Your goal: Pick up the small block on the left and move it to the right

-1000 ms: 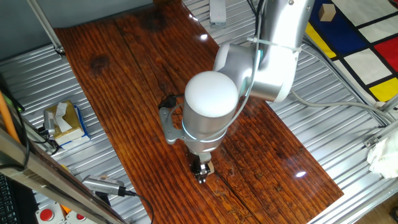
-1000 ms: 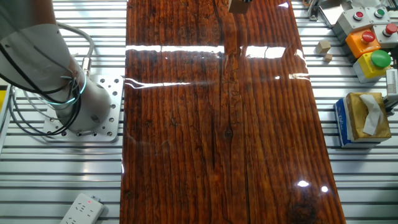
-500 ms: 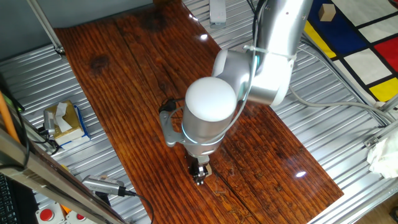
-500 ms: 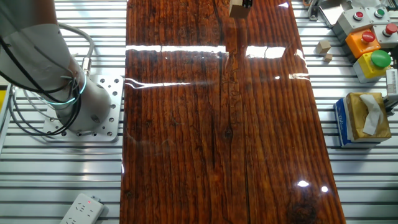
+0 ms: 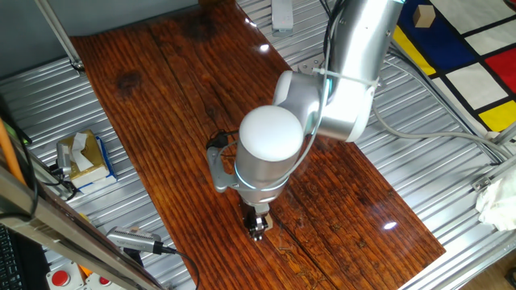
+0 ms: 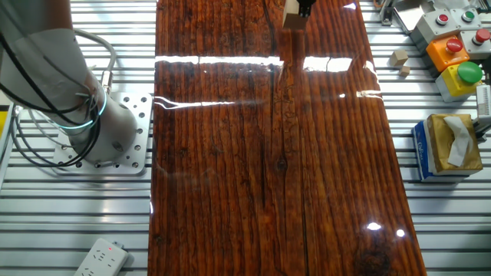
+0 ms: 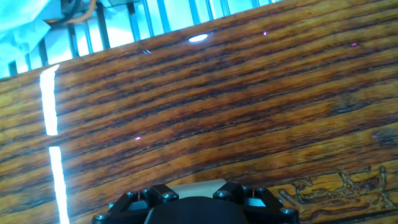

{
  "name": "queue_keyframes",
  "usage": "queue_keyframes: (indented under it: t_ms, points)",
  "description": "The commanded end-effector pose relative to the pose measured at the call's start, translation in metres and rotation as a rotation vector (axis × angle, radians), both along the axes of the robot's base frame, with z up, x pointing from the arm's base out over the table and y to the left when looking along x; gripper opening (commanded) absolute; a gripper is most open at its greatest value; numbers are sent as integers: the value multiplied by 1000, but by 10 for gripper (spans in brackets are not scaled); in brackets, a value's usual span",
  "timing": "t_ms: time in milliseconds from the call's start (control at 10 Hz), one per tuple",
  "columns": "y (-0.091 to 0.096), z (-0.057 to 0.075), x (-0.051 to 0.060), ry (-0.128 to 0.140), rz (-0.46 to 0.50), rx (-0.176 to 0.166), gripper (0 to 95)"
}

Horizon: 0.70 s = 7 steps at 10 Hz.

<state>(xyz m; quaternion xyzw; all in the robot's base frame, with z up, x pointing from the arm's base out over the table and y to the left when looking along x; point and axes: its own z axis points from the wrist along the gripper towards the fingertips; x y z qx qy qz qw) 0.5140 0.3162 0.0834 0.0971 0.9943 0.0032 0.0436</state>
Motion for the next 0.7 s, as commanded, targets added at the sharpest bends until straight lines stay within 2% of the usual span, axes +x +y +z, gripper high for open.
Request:
queue_keyframes:
  t_ms: [100,700]
  points:
    - [-2,-5,0,-3,0,1,0]
    - [-2,-11,0,-5,2,-2,0]
